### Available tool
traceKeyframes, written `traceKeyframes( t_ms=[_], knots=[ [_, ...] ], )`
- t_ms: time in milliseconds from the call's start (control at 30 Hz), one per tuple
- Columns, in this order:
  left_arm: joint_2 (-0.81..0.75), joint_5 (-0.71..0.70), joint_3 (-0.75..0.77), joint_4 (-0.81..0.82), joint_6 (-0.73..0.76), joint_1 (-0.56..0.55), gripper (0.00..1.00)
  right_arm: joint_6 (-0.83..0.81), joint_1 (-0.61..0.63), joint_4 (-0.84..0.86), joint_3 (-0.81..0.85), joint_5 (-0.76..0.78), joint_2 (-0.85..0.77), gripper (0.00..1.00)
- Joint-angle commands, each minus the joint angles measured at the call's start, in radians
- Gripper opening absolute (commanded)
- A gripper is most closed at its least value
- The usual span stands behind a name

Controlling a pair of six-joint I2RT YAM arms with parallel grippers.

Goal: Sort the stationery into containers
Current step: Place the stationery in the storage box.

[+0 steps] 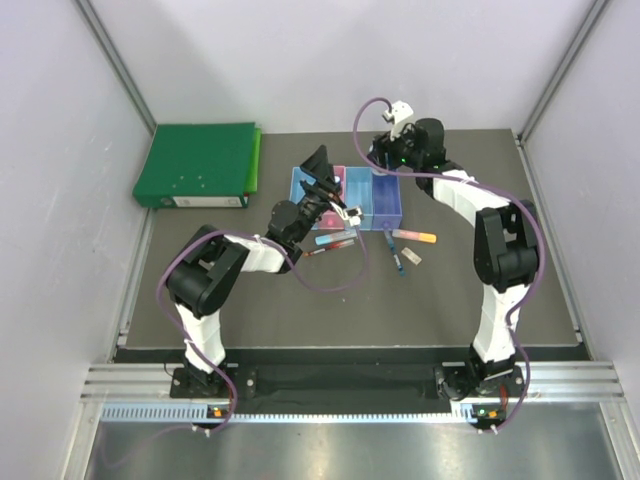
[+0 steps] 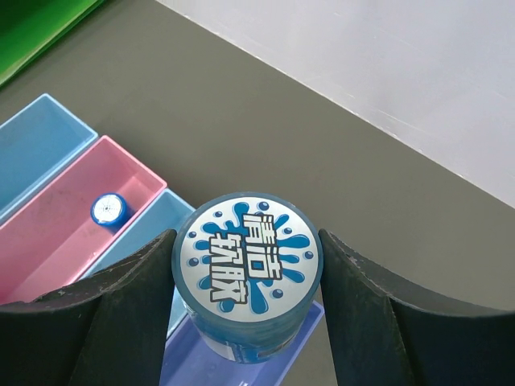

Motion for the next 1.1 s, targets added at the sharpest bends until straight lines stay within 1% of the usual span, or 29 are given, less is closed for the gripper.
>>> traceKeyframes(
  t_ms=[0, 433, 1067],
  knots=[
    [-0.053, -0.006, 0.009, 0.222, 0.008, 0.007, 0.90, 0.041, 0.021, 0.114, -0.005, 0.028, -0.002, 0.00],
    [-0.053, 0.006, 0.024, 0.199, 0.010, 0.018, 0.90, 0.083, 0.025, 0.128, -0.072, 0.091, -0.026, 0.00],
    [-0.053, 0.015, 0.030, 0.190, 0.016, 0.020, 0.90, 0.072, 0.024, 0.129, -0.114, 0.107, -0.051, 0.00]
  ],
)
